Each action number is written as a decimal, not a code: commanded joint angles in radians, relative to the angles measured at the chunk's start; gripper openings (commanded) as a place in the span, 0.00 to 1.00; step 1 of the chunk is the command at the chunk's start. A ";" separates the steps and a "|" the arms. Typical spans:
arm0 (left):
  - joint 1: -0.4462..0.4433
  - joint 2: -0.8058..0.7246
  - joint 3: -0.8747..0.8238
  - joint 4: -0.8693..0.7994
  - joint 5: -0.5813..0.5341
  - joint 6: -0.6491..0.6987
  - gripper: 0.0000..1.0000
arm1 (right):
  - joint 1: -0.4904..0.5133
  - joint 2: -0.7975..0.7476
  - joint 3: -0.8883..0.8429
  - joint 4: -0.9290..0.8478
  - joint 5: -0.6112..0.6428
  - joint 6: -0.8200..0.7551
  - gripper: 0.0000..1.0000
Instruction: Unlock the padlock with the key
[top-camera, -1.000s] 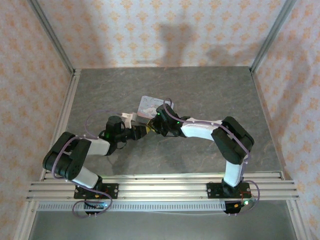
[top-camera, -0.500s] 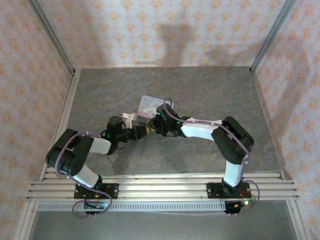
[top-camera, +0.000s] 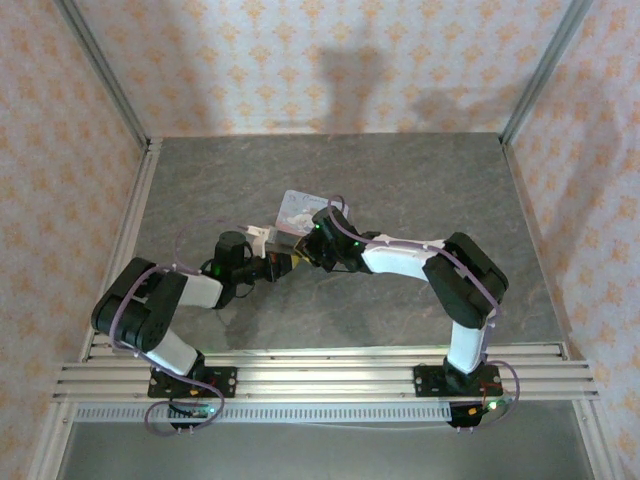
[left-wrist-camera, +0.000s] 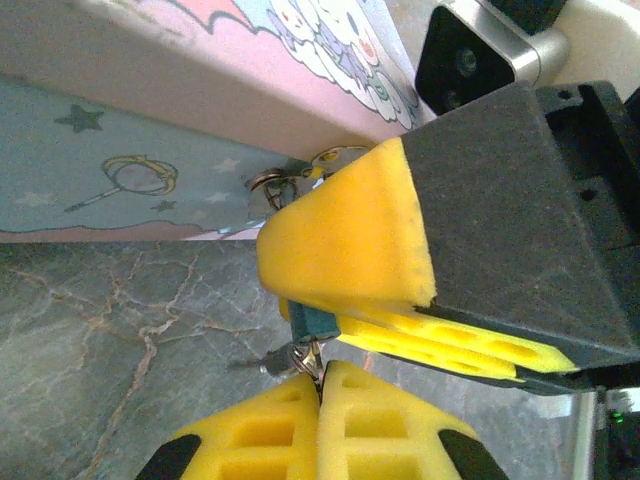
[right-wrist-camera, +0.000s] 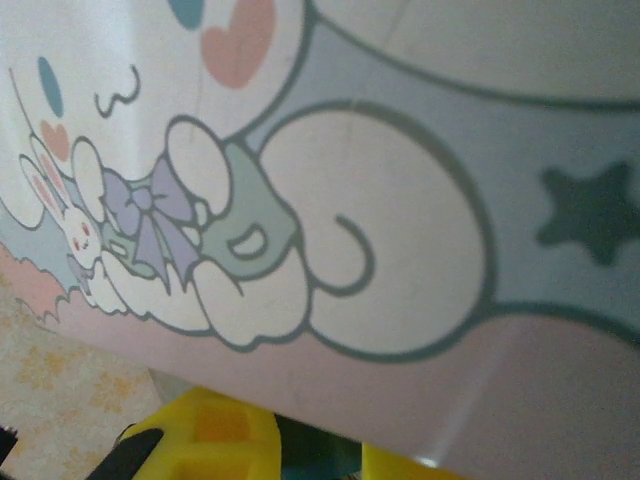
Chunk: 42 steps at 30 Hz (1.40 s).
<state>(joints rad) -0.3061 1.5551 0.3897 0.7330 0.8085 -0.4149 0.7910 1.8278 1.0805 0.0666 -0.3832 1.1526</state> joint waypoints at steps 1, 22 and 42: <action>-0.030 -0.055 0.014 -0.116 -0.093 0.130 0.00 | -0.003 0.007 0.047 -0.017 -0.012 0.029 0.00; -0.296 -0.149 -0.069 -0.150 -0.648 0.401 0.00 | -0.010 -0.046 0.132 -0.295 0.020 -0.069 0.00; -0.503 -0.068 -0.054 -0.121 -0.930 0.419 0.00 | -0.010 -0.043 0.171 -0.462 0.027 -0.207 0.00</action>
<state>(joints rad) -0.8249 1.5063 0.3355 0.6170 -0.0902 0.0441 0.7879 1.8187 1.2438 -0.3641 -0.3813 0.9810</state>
